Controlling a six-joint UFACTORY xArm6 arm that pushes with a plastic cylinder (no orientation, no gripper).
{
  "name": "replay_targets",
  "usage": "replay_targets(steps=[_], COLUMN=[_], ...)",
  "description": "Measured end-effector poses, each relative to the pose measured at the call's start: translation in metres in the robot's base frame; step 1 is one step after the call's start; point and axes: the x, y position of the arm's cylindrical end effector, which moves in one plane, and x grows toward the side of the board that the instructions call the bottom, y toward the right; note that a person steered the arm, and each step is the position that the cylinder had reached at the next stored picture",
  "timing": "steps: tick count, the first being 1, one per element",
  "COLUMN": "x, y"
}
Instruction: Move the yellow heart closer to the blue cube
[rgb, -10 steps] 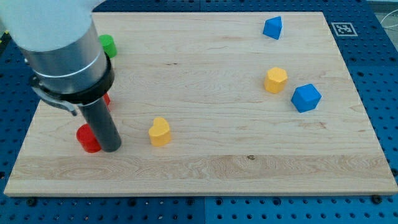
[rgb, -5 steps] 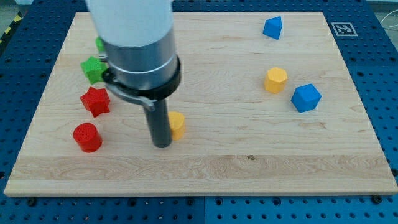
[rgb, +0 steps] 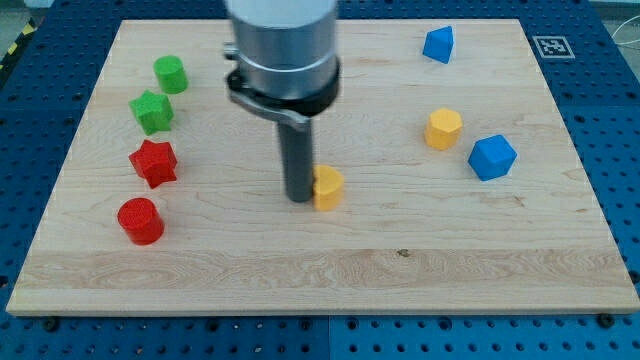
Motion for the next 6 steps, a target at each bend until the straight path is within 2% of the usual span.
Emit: replay_targets(steps=[2, 4, 6], x=[-0.001, 0.003, 0.004], y=[0.095, 0.162, 0.159])
